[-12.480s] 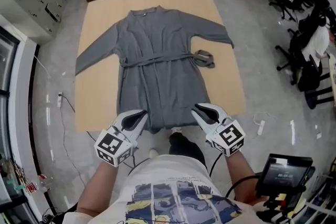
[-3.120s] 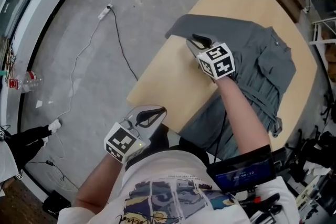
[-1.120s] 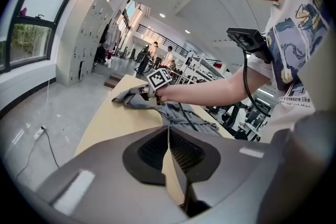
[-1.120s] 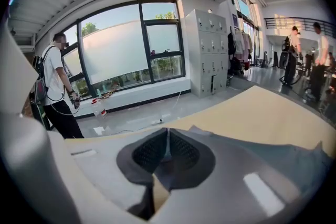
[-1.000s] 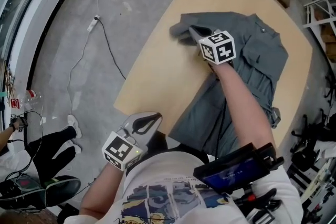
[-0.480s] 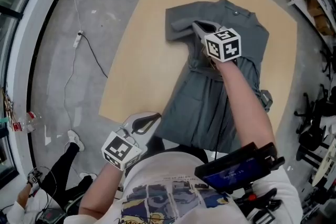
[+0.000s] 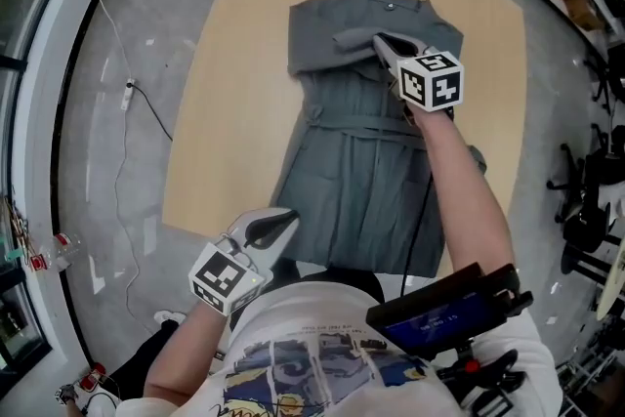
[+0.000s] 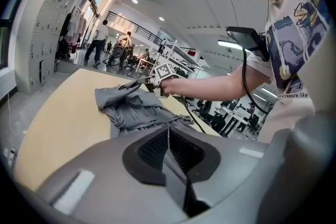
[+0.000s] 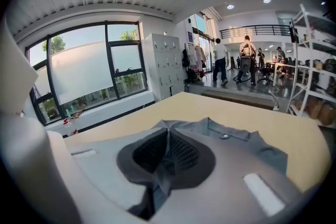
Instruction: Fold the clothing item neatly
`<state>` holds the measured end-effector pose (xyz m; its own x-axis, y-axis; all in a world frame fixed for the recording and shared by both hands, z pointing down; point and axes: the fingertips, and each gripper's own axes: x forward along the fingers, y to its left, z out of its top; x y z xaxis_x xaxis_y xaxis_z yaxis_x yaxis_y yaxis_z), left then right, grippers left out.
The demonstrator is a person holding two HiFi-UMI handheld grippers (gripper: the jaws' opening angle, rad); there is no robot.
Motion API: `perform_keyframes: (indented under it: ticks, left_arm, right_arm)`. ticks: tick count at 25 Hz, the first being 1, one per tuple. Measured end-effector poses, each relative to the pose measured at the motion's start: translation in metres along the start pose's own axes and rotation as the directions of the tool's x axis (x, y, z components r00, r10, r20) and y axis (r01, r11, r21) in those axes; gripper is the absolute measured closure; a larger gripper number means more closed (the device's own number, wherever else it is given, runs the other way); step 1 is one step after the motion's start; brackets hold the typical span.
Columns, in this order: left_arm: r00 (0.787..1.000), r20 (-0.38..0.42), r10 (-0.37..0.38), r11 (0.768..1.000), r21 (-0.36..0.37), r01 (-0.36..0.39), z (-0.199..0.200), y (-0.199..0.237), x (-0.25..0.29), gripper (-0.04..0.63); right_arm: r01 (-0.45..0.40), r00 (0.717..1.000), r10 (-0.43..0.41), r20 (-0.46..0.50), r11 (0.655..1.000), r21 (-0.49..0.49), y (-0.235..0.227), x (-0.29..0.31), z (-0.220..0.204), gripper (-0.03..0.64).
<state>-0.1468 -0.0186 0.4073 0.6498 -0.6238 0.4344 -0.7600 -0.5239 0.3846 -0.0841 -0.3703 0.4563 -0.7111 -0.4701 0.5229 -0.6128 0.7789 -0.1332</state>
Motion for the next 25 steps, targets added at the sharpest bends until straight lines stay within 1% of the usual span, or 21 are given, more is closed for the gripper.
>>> perform_keyframes:
  ticks: [3, 7, 14, 17, 20, 25]
  left_arm:
    - [1.0, -0.023, -0.019, 1.0, 0.006, 0.019, 0.0, -0.014, 0.016, 0.579]
    - [0.998, -0.033, -0.044, 0.999, 0.02, 0.045, 0.007, -0.033, 0.04, 0.579]
    - [0.996, -0.058, -0.063, 0.997, 0.041, 0.066, 0.011, -0.063, 0.072, 0.58]
    - [0.996, -0.067, -0.059, 0.997, 0.036, 0.062, 0.013, -0.074, 0.082, 0.578]
    - [0.997, -0.068, -0.046, 0.998, 0.046, 0.049, 0.016, -0.081, 0.092, 0.579]
    - [0.998, -0.064, 0.004, 0.999, 0.045, -0.001, 0.024, -0.09, 0.103, 0.579]
  right_arm:
    - [0.033, 0.999, -0.034, 0.003, 0.999, 0.02, -0.029, -0.025, -0.01, 0.6]
    - [0.071, 0.997, -0.071, 0.005, 0.996, 0.049, -0.068, -0.053, -0.025, 0.6]
    - [0.128, 0.992, -0.13, 0.009, 0.986, 0.11, -0.123, -0.1, -0.057, 0.6]
    - [0.138, 0.99, -0.139, 0.0, 0.981, 0.135, -0.139, -0.108, -0.073, 0.6]
    - [0.138, 0.99, -0.137, -0.018, 0.979, 0.151, -0.149, -0.109, -0.092, 0.6]
    - [0.119, 0.993, -0.114, -0.044, 0.981, 0.154, -0.156, -0.105, -0.119, 0.6]
